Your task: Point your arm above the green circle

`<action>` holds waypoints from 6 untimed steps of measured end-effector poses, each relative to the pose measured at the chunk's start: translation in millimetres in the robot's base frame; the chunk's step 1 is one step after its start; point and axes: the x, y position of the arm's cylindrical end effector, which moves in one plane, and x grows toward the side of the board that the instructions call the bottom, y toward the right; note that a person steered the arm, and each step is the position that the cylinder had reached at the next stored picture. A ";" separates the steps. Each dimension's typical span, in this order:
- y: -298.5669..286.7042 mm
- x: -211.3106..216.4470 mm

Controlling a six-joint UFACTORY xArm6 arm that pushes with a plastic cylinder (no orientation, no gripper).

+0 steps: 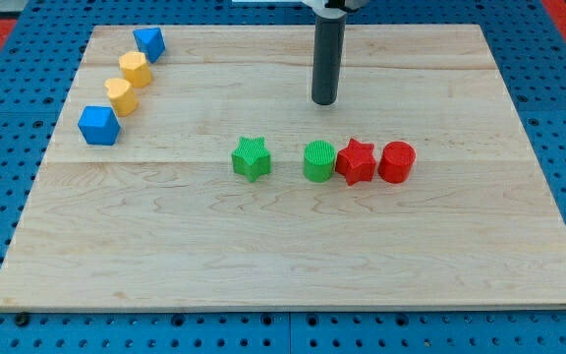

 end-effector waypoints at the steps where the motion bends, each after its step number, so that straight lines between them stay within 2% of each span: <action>1: -16.6 14.1; 3: -47.0 40.7; 6: -47.0 55.5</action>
